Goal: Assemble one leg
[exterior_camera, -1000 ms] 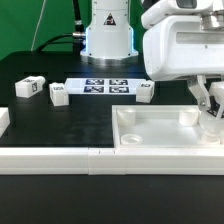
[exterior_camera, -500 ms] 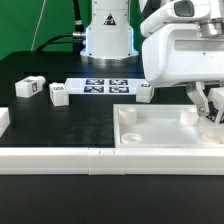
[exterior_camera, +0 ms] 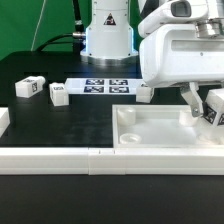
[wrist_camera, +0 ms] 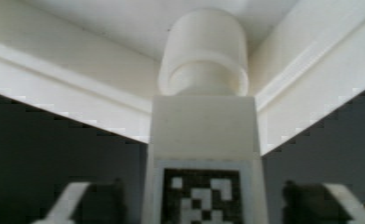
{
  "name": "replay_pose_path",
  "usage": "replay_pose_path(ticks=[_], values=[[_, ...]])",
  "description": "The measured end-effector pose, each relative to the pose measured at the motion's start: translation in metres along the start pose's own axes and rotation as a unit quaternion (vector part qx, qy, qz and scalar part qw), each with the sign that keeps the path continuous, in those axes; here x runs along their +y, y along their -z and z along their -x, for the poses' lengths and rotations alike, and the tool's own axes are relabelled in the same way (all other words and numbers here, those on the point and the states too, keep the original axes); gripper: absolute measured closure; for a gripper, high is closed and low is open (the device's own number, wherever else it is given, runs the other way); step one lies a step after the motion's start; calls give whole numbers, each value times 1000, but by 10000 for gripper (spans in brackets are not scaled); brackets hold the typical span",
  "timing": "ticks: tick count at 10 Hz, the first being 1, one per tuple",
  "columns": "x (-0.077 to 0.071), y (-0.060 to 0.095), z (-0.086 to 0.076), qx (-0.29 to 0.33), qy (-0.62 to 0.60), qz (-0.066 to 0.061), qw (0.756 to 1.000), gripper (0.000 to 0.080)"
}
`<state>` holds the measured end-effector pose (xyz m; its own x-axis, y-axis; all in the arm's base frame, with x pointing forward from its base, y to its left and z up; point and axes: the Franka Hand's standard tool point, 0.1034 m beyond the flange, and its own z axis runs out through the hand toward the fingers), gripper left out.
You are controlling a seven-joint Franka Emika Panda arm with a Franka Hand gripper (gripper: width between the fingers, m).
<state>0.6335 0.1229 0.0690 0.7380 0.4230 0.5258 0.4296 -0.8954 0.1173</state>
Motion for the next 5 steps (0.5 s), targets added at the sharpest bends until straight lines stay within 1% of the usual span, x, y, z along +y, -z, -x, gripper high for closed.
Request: replay_pose_path(ticks=[1, 2, 5], values=[[0, 0, 0, 0, 0, 0, 1000, 205], [0, 0, 0, 0, 0, 0, 1000, 163], [1, 1, 0, -2, 1, 0, 1000, 152]])
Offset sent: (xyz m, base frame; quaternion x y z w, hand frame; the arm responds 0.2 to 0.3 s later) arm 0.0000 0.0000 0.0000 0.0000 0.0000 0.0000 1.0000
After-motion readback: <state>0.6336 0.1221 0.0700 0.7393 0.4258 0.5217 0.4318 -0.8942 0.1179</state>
